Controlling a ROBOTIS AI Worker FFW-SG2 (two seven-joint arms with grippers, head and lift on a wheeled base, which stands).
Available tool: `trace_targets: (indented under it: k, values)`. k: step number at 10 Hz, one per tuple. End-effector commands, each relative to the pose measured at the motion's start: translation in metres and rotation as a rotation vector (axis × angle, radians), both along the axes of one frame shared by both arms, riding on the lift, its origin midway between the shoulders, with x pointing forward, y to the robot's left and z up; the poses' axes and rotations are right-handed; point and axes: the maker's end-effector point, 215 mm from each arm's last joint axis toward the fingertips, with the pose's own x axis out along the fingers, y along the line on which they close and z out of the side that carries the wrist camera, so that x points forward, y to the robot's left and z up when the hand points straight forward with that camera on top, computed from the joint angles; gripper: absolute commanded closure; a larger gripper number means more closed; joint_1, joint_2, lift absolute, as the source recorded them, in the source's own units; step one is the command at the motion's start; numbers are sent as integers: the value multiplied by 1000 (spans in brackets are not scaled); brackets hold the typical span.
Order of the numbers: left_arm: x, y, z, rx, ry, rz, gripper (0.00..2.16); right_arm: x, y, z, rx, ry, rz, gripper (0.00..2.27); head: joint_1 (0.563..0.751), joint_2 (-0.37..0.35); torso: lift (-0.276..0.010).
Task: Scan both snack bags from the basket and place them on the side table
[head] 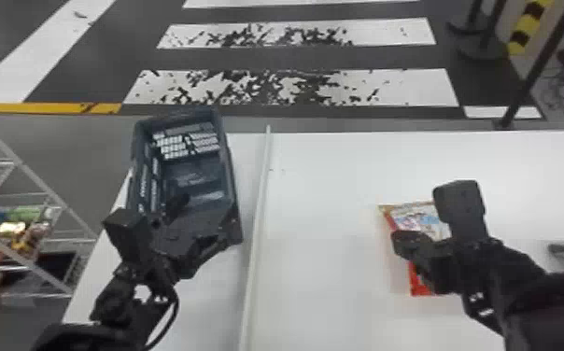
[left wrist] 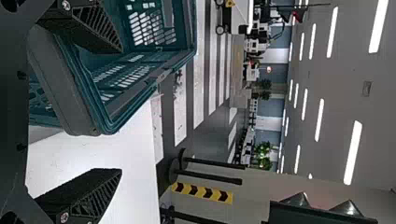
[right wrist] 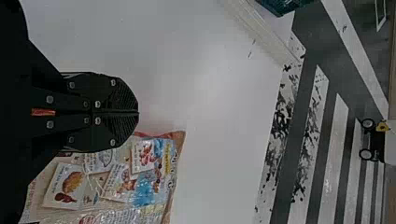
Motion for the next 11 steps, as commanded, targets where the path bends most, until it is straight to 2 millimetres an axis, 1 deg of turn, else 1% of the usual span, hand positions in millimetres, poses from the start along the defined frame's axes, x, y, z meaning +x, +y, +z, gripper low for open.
trace_targets:
  k: [1, 3, 5, 6, 8, 11]
  values:
    - [1, 0, 1, -1, -2, 0, 87, 17, 10, -7, 0, -17, 22, 2263, 695, 128, -75]
    - [1, 0, 0, 0, 0, 1, 87, 39, 17, -20, -20, -12, 45, 2260, 695, 138, -75]
    - [0, 3, -1, 2, 2, 7, 87, 54, 10, -31, -56, 0, 42, 2263, 695, 142, -75]
    - [0, 3, -1, 2, 2, 6, 87, 59, 5, -36, -74, 8, 38, 2263, 695, 141, -75]
    - [0, 3, -2, 1, 4, 7, 87, 61, -4, -43, -92, 18, 27, 2263, 695, 129, -75]
    - [1, 3, -1, 1, 1, 7, 87, 67, -19, -48, -120, 20, 11, 2263, 695, 112, -75]
